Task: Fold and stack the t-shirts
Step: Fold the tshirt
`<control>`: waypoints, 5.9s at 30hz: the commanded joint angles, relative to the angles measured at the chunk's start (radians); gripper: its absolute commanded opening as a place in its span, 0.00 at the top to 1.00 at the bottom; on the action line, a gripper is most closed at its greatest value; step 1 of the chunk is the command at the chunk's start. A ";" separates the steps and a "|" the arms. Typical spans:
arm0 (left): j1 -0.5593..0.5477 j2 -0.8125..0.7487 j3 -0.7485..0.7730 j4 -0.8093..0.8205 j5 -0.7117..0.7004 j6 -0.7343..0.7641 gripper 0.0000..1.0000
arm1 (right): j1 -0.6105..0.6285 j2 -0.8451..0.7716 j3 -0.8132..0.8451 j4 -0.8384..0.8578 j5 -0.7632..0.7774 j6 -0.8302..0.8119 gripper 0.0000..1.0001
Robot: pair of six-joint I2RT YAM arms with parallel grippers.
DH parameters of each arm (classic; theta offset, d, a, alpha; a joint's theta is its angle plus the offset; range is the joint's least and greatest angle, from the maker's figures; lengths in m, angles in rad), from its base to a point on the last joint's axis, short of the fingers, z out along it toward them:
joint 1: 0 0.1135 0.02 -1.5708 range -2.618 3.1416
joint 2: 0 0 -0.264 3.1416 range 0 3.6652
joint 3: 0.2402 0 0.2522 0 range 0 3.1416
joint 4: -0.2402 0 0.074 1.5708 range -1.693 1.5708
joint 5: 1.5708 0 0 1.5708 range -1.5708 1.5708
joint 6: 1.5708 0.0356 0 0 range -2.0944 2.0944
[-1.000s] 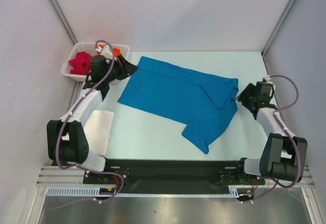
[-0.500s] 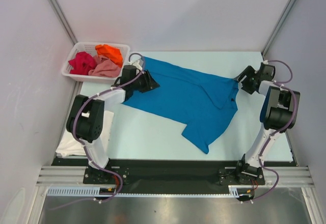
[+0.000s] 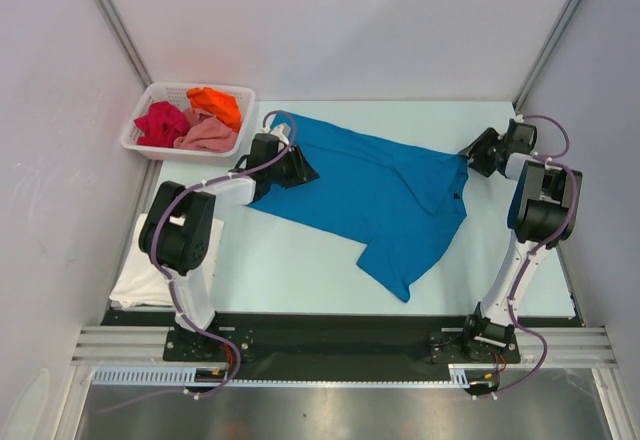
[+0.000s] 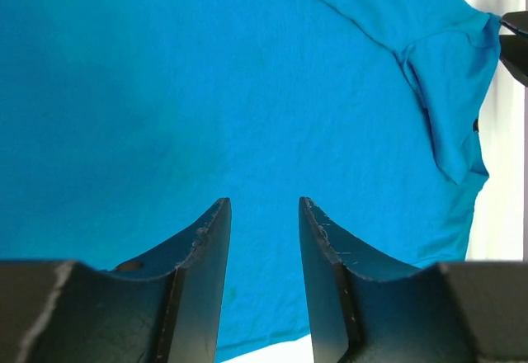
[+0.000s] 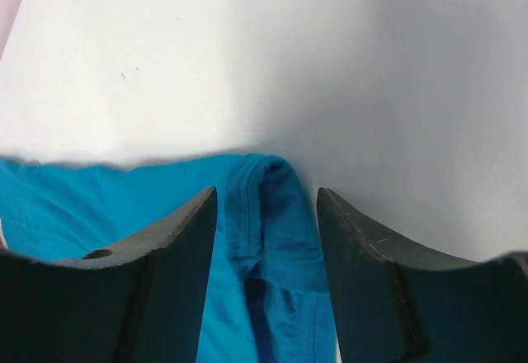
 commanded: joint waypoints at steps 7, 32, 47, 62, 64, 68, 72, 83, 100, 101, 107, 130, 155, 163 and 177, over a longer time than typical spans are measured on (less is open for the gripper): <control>0.006 -0.025 -0.039 -0.050 -0.109 -0.052 0.56 | -0.005 0.037 0.037 0.004 0.056 -0.002 0.74; -0.100 -0.316 -0.208 -0.141 -0.201 -0.041 0.45 | 0.018 0.287 0.742 -0.460 0.339 -0.124 0.45; 0.047 -0.568 -0.389 -0.253 -0.536 -0.282 0.39 | 0.323 -0.635 -0.377 -0.541 0.453 0.052 0.30; 0.092 -0.347 -0.304 -0.345 -0.623 -0.326 0.41 | 0.437 -1.038 -0.782 -0.644 0.375 0.253 0.35; 0.093 -0.320 -0.300 -0.331 -0.649 -0.323 0.42 | 0.454 -1.045 -0.801 -0.652 0.379 0.259 0.36; 0.104 -0.257 -0.238 -0.323 -0.661 -0.294 0.44 | 0.468 -1.025 -0.812 -0.681 0.410 0.247 0.36; 0.116 -0.208 -0.211 -0.310 -0.652 -0.283 0.45 | 0.474 -1.036 -0.836 -0.672 0.422 0.259 0.39; 0.141 -0.140 -0.194 -0.285 -0.612 -0.270 0.69 | 0.501 -0.982 -0.882 -0.617 0.436 0.313 0.58; 0.136 -0.303 -0.327 -0.259 -0.586 -0.268 1.00 | 0.501 -1.341 -0.921 -0.851 0.628 0.517 1.00; 0.136 -0.326 -0.345 -0.259 -0.591 -0.270 1.00 | 0.501 -1.359 -0.905 -0.877 0.660 0.536 1.00; 0.110 -0.473 -0.411 -0.325 -0.591 -0.329 1.00 | 0.503 -1.511 -0.871 -0.962 0.719 0.601 1.00; -0.130 -0.717 -0.448 -0.156 -0.377 -0.153 0.53 | 0.532 -0.699 -0.450 -0.111 0.544 0.026 0.76; -0.204 -0.645 -0.441 -0.089 -0.327 -0.105 0.57 | 0.515 -0.112 -0.045 -0.137 0.663 -0.002 0.71; -0.204 -0.622 -0.433 -0.084 -0.298 -0.107 0.57 | 0.508 -0.080 -0.011 -0.154 0.715 -0.031 0.65; -0.203 -0.611 -0.432 -0.081 -0.285 -0.113 0.57 | 0.488 -0.091 -0.019 -0.178 0.732 -0.043 0.58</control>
